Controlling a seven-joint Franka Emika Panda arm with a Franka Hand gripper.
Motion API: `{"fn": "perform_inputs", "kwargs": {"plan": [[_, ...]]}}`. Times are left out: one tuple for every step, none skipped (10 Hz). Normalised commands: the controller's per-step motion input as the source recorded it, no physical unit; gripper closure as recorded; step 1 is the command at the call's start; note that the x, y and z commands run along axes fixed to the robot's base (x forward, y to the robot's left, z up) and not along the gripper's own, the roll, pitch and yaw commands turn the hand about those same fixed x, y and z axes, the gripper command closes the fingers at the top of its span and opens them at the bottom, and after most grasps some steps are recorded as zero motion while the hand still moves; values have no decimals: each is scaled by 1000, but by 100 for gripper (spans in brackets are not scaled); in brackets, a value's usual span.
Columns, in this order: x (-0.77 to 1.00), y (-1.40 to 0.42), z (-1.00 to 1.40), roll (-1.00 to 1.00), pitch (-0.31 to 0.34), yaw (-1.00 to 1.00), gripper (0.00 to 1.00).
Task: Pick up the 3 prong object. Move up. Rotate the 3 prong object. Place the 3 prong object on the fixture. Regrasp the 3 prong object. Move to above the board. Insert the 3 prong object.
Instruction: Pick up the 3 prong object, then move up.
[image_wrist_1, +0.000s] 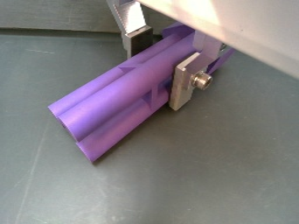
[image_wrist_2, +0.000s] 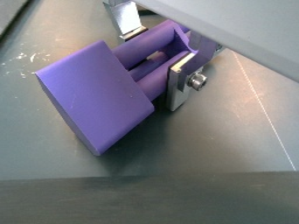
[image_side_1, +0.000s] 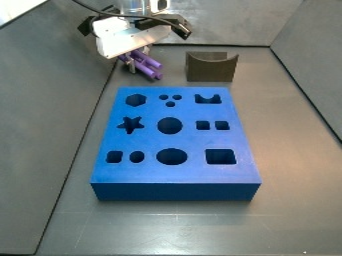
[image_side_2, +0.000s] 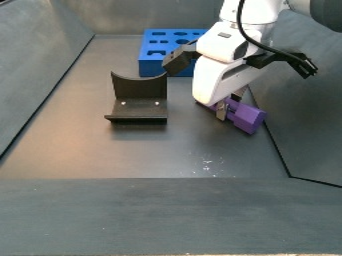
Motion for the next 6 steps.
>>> {"fn": "perform_inputs", "kwargs": {"plan": [[0,0,0,0,0,0,100],[0,0,0,0,0,0,100],[0,0,0,0,0,0,100],[0,0,833,0,0,0,100],[63,-13,782,7,6,31,100],[44,-4,628,18,61,28,100]]}}
